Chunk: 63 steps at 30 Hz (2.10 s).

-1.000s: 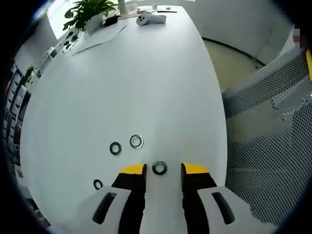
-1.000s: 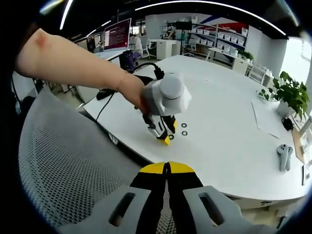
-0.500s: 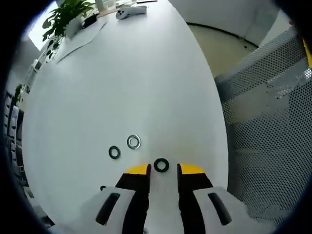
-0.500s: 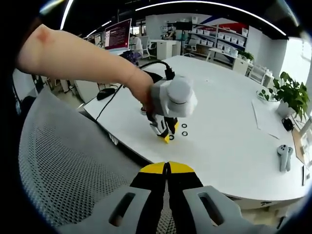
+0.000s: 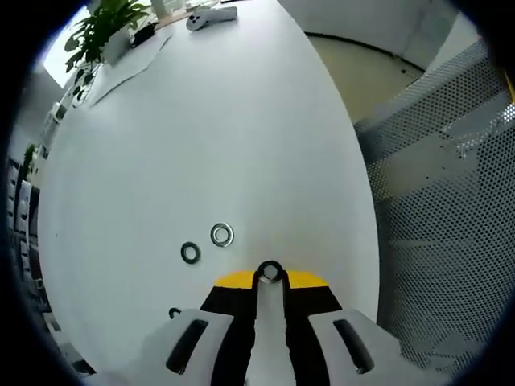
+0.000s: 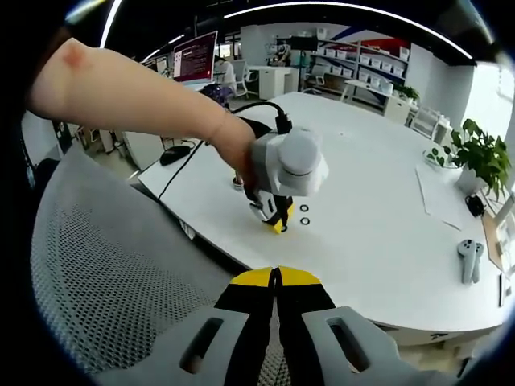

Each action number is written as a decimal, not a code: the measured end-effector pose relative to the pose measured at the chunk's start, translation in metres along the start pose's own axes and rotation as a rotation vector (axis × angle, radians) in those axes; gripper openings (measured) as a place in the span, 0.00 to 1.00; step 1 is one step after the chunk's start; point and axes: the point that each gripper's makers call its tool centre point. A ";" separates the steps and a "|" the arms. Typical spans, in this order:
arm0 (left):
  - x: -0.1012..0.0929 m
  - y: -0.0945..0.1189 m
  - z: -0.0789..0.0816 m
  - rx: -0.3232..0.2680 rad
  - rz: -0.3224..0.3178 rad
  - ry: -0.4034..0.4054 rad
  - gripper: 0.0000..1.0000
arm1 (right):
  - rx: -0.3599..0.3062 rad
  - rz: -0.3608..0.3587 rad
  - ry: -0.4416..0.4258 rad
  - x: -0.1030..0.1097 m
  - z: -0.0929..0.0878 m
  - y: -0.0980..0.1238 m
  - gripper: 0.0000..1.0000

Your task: Place the washer onto the threaded stud by aligning its center hole with the stud, sliding it down to the base, and recovering from edge contact or off-axis alignment until the washer reaches the visible bottom stop.

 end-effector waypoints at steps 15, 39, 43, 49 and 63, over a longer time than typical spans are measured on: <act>-0.003 0.007 -0.015 -0.022 0.037 0.045 0.08 | 0.000 0.001 0.002 0.000 0.000 0.000 0.04; 0.016 0.093 -0.060 -0.048 0.153 0.168 0.08 | 0.004 0.007 0.007 0.000 0.000 0.000 0.04; 0.022 0.101 -0.063 -0.042 0.174 0.174 0.08 | 0.007 0.007 0.008 0.000 -0.001 0.000 0.04; 0.031 0.098 -0.069 -0.015 0.193 0.173 0.08 | 0.010 0.006 0.006 0.000 -0.001 0.000 0.04; 0.047 0.076 -0.070 0.017 0.182 0.178 0.08 | 0.013 0.005 0.004 0.000 -0.002 0.000 0.04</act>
Point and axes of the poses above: the point that each gripper's makers call its tool centre point, and the gripper's own axes: y roughly backward along the fingers, x roughly to its left, z roughly out of its top, and after that the axes turned 8 degrees about -y, right-handed
